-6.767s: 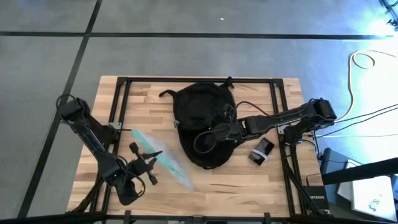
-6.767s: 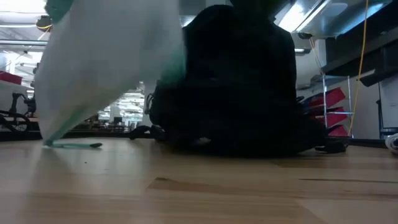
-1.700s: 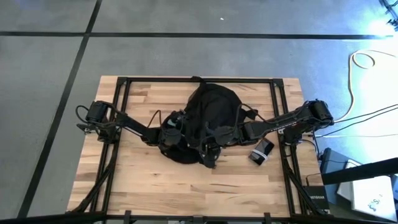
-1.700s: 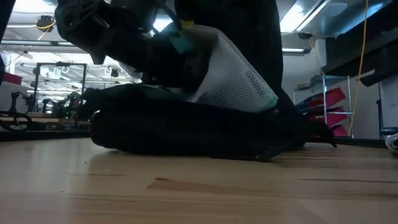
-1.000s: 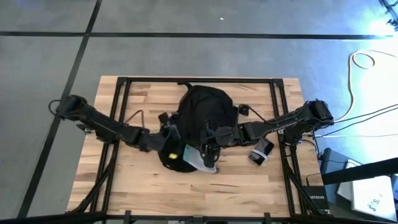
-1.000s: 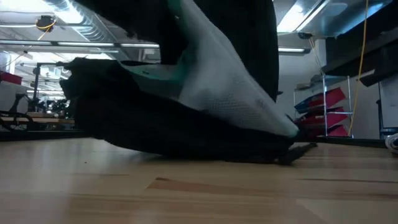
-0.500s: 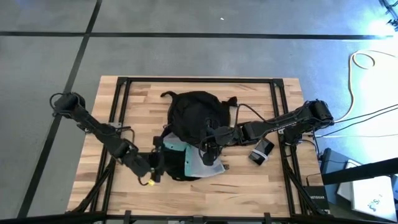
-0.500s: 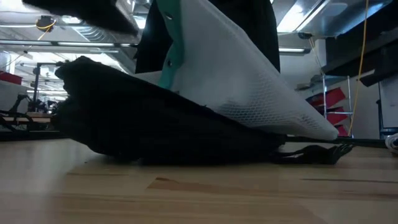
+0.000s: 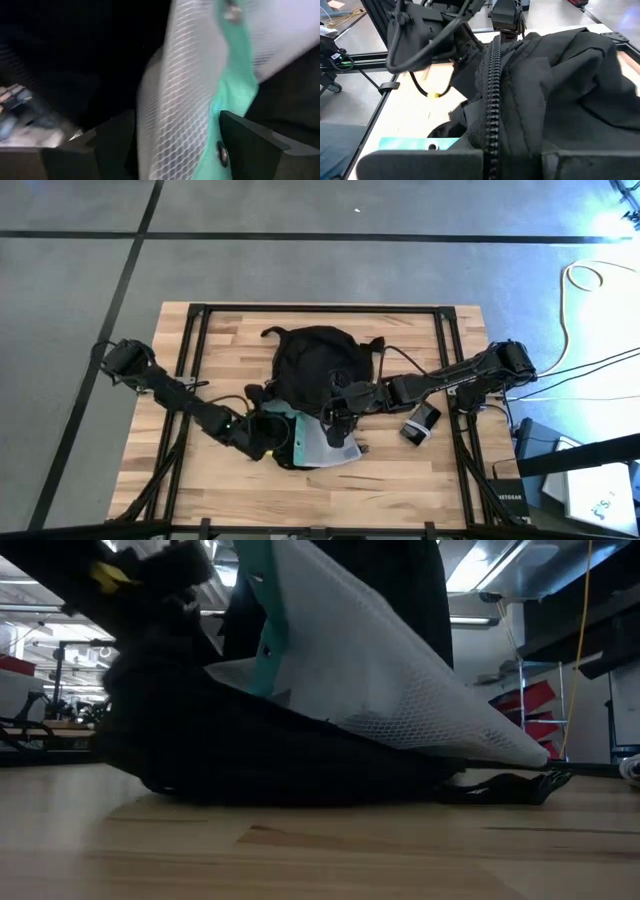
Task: Unpack backpack
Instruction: Put the transparent zipper bag into the black backpack
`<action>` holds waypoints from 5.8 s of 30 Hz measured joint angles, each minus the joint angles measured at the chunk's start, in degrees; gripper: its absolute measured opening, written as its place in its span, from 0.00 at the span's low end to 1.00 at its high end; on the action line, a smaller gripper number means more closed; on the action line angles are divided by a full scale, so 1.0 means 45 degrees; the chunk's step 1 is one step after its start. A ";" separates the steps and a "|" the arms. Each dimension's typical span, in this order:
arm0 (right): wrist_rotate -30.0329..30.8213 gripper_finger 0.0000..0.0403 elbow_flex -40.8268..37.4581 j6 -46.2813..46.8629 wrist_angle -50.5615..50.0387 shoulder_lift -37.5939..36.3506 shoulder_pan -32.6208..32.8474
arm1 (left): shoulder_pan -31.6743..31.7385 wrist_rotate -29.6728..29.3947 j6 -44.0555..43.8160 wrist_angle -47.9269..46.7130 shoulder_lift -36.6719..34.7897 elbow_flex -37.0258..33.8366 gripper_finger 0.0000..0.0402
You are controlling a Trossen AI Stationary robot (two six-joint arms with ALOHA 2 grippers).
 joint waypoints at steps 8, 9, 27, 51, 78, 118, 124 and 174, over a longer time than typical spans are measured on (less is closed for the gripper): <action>-0.0839 0.01 -0.0014 0.0305 0.0369 0.0005 -0.0005 | 0.0948 -0.2357 -0.0564 0.0417 0.0419 0.0000 0.69; -0.1027 0.01 -0.0015 0.0316 0.0469 0.0005 -0.0005 | 0.1138 -0.2426 -0.0655 0.0618 0.0487 0.0000 0.69; -0.1697 0.01 -0.0015 0.0322 0.0801 0.0010 0.0010 | 0.2487 -0.2073 -0.0556 0.7874 0.3016 -0.0015 0.69; -0.2123 0.01 -0.0015 0.0312 0.0973 0.0010 0.0034 | 0.3765 0.5418 0.0456 1.1197 0.3088 -0.0019 0.18; -0.1843 0.01 0.0005 -0.0071 0.0592 0.0000 -0.0005 | 0.3607 0.3077 -0.0852 0.2787 -0.1240 -0.0019 0.29; -0.0583 0.01 -0.0005 -0.0164 -0.0097 0.0000 0.0010 | 0.0692 0.2671 -0.0494 0.0022 -0.4037 -0.0005 0.69; -0.0432 0.01 -0.0005 -0.0157 -0.0049 0.0000 -0.0016 | 0.1298 0.1720 -0.1764 -0.3372 -0.4018 0.0000 0.69; -0.0314 0.01 -0.0019 -0.0023 -0.0291 0.0005 -0.0087 | -0.1788 0.5819 0.1124 0.2418 -0.3267 0.0000 0.69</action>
